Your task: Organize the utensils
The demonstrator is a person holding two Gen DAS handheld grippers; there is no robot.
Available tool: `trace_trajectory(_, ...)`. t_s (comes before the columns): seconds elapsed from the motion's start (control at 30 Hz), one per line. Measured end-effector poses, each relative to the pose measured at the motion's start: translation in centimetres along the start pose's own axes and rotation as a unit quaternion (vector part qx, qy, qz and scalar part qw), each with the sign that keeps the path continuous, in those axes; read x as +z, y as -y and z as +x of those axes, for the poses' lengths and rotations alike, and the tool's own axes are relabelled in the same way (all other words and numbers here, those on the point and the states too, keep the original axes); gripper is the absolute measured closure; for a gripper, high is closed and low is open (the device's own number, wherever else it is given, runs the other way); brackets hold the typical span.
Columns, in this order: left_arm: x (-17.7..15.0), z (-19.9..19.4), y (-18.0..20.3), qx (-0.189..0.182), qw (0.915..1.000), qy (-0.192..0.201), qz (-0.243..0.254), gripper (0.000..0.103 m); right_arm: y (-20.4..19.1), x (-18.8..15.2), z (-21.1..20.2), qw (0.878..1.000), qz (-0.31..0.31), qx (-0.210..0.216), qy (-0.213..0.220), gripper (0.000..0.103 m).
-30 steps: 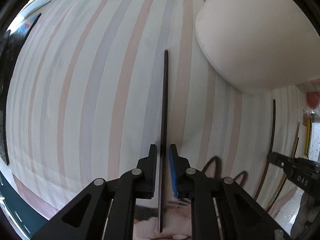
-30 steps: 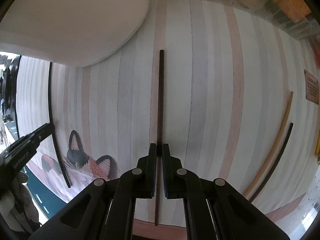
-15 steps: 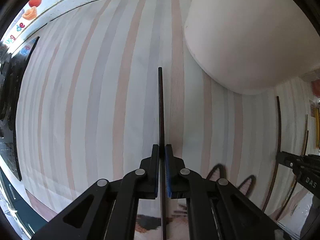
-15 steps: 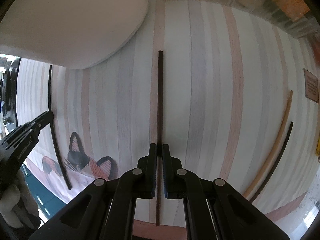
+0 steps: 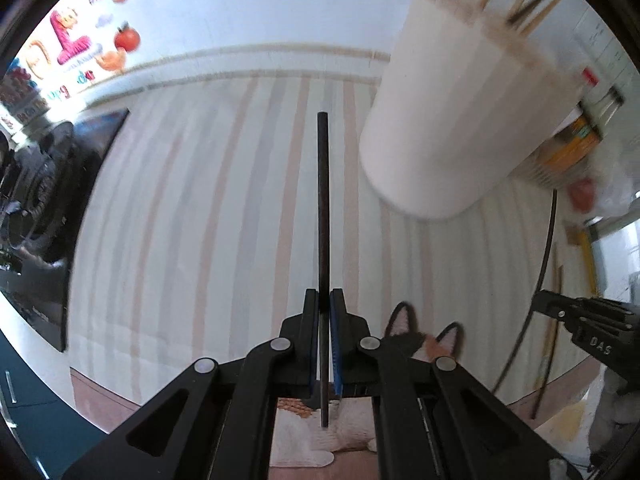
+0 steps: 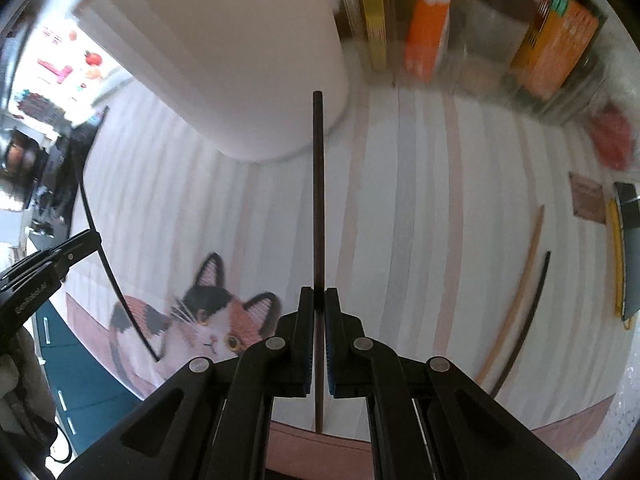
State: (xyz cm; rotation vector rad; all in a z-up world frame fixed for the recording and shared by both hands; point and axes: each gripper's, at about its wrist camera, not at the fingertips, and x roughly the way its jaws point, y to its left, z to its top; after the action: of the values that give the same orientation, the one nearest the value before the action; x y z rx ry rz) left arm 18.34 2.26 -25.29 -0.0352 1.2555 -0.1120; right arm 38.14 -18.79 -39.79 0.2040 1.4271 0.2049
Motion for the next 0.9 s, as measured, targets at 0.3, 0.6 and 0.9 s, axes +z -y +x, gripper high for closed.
trace_trajectory(0.3,5.2,-7.4,0.5,-0.011,0.9939,0.109,0.014,0.101,-1.3,1.5,-6.8,0.994,-0.017,0.012,0.111,0.099)
trace_trajectory(0.6,9.1,-9.0,-1.1,-0.022,0.9854,0.166,0.031,0.101,-3.1,3.0,-11.2,0.985,-0.023,0.013,0.173,0.103)
trace_trajectory(0.9,9.0,-6.0,-0.3,0.023,0.9864,0.156,0.046,0.101,2.9,3.5,-6.6,0.982,0.138,0.106,0.076,0.101)
